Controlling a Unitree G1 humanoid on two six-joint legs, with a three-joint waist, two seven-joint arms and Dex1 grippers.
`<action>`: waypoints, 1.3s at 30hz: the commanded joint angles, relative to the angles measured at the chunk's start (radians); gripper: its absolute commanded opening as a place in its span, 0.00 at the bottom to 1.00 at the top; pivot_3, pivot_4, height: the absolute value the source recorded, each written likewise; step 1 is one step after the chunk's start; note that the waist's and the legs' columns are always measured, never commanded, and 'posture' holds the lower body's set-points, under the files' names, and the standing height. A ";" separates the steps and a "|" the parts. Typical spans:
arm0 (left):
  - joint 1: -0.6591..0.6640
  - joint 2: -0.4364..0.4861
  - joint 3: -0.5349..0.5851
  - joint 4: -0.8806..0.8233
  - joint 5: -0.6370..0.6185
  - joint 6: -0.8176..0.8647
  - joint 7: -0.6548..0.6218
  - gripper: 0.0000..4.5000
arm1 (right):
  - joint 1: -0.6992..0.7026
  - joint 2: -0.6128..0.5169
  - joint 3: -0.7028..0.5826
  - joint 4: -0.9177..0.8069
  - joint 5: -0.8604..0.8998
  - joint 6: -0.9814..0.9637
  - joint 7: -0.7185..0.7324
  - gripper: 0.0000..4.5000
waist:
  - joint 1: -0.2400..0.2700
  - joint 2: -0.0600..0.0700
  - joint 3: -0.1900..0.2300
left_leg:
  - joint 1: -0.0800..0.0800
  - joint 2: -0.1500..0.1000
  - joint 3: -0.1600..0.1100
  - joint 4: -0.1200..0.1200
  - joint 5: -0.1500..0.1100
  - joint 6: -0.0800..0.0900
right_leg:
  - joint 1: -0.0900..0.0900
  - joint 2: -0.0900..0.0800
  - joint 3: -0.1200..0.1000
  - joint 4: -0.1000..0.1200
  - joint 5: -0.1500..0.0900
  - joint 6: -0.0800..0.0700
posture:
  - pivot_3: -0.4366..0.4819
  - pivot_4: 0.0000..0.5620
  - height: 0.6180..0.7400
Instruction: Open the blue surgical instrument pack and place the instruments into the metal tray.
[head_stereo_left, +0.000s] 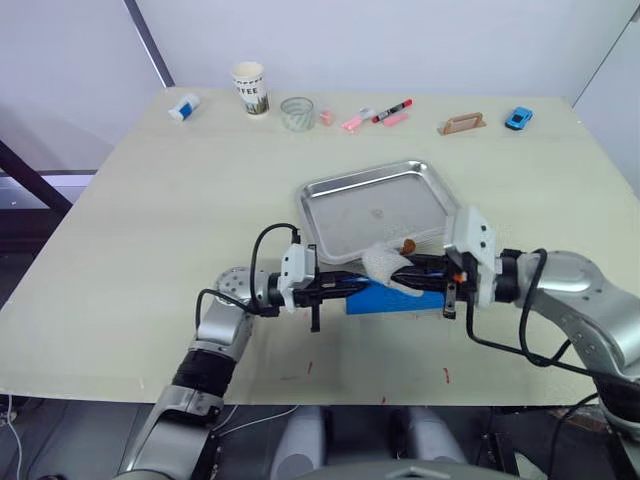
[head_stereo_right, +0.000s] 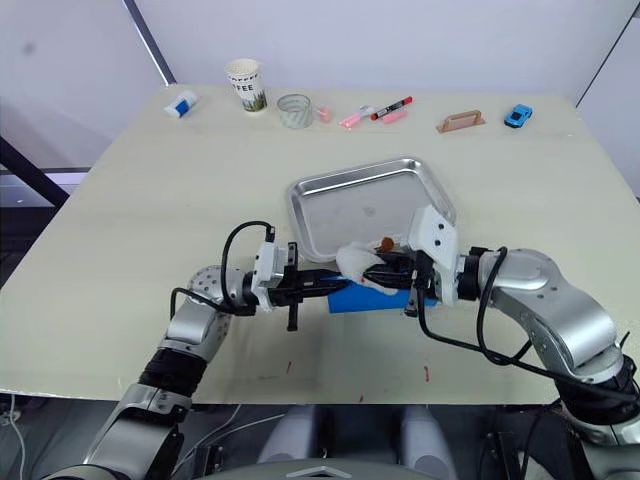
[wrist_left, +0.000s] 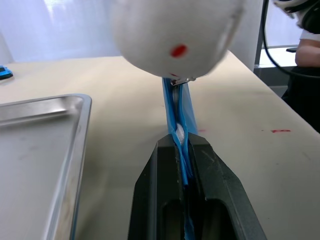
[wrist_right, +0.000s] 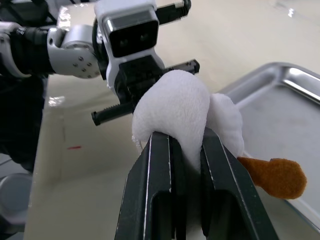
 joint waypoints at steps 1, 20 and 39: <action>0.003 0.001 -0.006 0.035 0.033 -0.011 0.011 0.00 | 0.033 -0.021 -0.040 -0.086 0.027 0.038 -0.046 0.00 | 0.003 0.000 0.000 | 0.000 0.000 0.000 0.000 0.000 0.000 | 0.000 0.000 0.000 0.000 0.000 0.000 | 0.48 0.27 1.00; -0.020 0.002 -0.002 0.080 0.022 -0.050 -0.026 0.00 | 0.186 -0.202 -0.329 -0.063 0.326 -0.031 0.187 0.70 | 0.001 -0.001 0.000 | 0.000 0.000 0.000 0.000 0.000 0.000 | 0.001 0.001 0.000 -0.001 0.000 0.000 | 0.48 0.27 1.00; 0.007 0.028 -0.001 0.035 0.010 -0.067 -0.063 0.00 | 0.128 -0.080 -0.127 0.506 -0.041 -0.563 0.444 0.99 | -0.001 0.000 0.000 | 0.001 0.001 0.001 0.000 0.000 0.000 | 0.001 0.002 0.001 -0.001 0.000 0.000 | 0.48 0.27 1.00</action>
